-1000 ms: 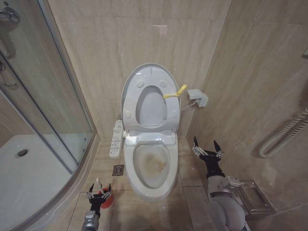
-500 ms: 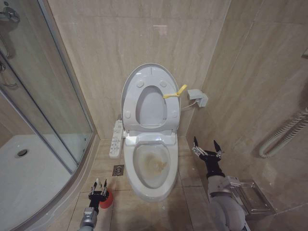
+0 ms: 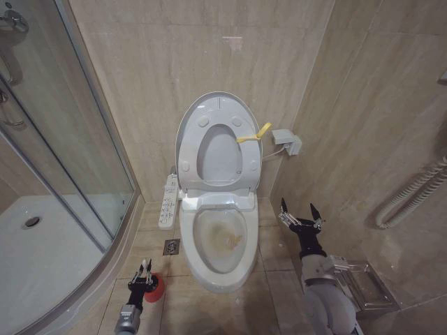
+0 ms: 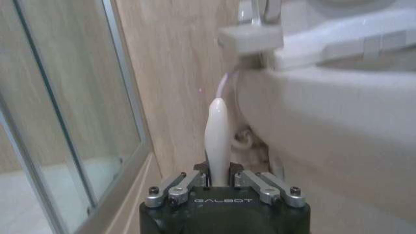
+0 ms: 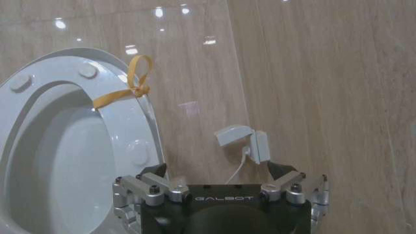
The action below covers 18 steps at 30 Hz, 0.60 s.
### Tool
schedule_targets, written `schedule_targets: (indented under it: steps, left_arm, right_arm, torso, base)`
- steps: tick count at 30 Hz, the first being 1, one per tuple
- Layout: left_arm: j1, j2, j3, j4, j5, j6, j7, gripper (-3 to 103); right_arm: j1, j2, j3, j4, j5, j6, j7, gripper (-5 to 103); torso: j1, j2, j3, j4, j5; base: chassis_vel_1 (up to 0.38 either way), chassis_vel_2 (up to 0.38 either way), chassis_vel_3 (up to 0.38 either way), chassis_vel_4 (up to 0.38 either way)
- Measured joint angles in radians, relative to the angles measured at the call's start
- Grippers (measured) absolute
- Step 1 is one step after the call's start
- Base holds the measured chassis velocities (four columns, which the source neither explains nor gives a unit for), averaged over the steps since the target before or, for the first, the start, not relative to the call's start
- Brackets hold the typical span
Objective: Open the toilet lid, clean the toilet bowl with a toilet brush, close the toilet lid, and flush.
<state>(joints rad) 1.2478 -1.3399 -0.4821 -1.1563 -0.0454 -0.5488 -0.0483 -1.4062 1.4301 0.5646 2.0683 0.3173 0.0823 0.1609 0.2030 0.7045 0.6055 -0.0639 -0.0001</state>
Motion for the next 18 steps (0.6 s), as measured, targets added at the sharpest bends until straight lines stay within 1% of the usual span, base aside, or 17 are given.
schedule_targets:
  steps: [2,3,7,8,9,11,12,13,14,18]
  left_arm:
    - [0.038,0.0,-0.01,-0.074,0.002,-0.006,-0.003,19]
    - [0.038,0.0,-0.01,-0.074,0.002,-0.006,-0.003,19]
    - [0.108,0.001,-0.018,-0.228,0.0,-0.006,-0.012,19]
    - [0.108,0.001,-0.018,-0.228,0.0,-0.006,-0.012,19]
    - [0.124,0.003,-0.019,-0.267,-0.004,-0.004,-0.014,19]
    - [0.168,0.01,-0.019,-0.38,-0.013,0.0,-0.021,19]
    - [0.178,0.012,-0.02,-0.405,-0.012,0.001,-0.022,19]
    - [0.197,0.017,-0.021,-0.462,-0.006,0.004,-0.026,19]
    - [0.197,0.017,-0.021,-0.462,-0.006,0.004,-0.026,19]
    - [0.242,0.029,-0.005,-0.62,0.005,0.046,-0.046,19]
  right_arm:
    - [0.0,0.0,0.0,0.0,0.0,0.0,0.0,100]
    - [0.0,0.0,0.0,0.0,0.0,0.0,0.0,100]
    - [0.0,0.0,0.0,0.0,0.0,0.0,0.0,100]
    - [0.0,0.0,0.0,0.0,0.0,0.0,0.0,100]
    - [0.0,0.0,0.0,0.0,0.0,0.0,0.0,100]
    - [0.0,0.0,0.0,0.0,0.0,0.0,0.0,100]
    - [0.0,0.0,0.0,0.0,0.0,0.0,0.0,100]
    - [0.0,0.0,0.0,0.0,0.0,0.0,0.0,100]
    - [0.0,0.0,0.0,0.0,0.0,0.0,0.0,100]
    - [0.0,0.0,0.0,0.0,0.0,0.0,0.0,100]
  torso:
    - [0.0,0.0,0.0,-0.0001,0.0002]
    - [0.0,0.0,0.0,-0.0001,0.0002]
    - [0.0,0.0,0.0,-0.0002,0.0002]
    - [0.0,0.0,0.0,-0.0002,0.0002]
    - [0.0,0.0,0.0,-0.0001,0.0]
    - [0.0,0.0,0.0,-0.0002,0.0003]
    - [0.0,0.0,0.0,-0.0001,0.0002]
    - [0.0,0.0,0.0,-0.0001,0.0001]
    - [0.0,0.0,0.0,-0.0001,0.0001]
    - [0.0,0.0,0.0,-0.0002,0.0002]
  base:
    - [0.0,0.0,0.0,0.0]
    - [0.0,0.0,0.0,0.0]
    - [0.0,0.0,0.0,0.0]
    - [0.0,0.0,0.0,0.0]
    - [0.0,0.0,0.0,0.0]
    - [0.0,0.0,0.0,0.0]
    - [0.0,0.0,0.0,0.0]
    - [0.0,0.0,0.0,0.0]
    - [0.0,0.0,0.0,0.0]
    - [0.0,0.0,0.0,0.0]
